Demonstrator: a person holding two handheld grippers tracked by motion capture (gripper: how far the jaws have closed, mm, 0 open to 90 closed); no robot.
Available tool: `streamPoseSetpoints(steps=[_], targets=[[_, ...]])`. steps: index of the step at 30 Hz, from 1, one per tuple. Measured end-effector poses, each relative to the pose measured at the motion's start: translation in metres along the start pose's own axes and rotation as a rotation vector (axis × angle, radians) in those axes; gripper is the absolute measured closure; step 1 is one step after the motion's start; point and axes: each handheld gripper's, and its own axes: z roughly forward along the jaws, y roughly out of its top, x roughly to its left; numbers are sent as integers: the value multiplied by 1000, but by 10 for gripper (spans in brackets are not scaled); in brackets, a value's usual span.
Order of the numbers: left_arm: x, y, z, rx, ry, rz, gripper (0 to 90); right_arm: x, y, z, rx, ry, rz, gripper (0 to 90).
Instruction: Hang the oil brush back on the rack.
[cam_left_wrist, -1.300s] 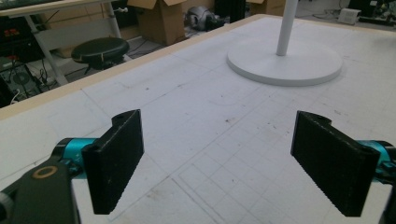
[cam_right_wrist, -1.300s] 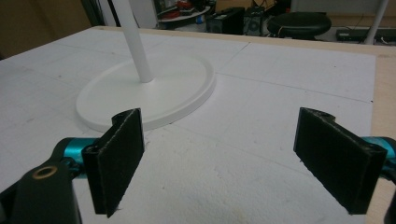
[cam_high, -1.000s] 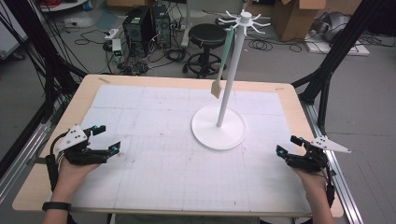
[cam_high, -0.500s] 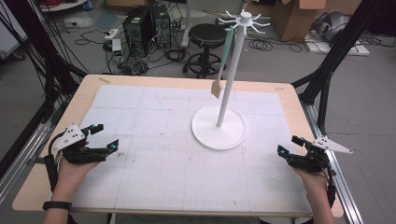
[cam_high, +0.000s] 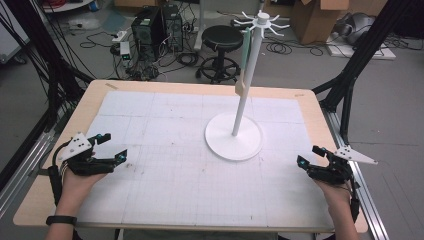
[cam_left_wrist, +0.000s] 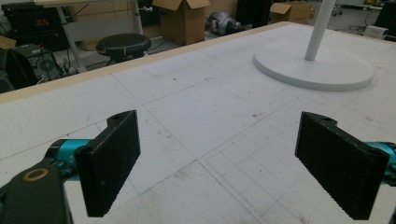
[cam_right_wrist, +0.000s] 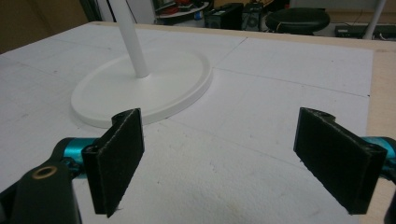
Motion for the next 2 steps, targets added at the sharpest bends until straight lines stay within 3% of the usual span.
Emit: streamPoseSetpoints(steps=[2], targets=[[0,0,0,-2,2,1,147,0,0,0,0,1,0,154]])
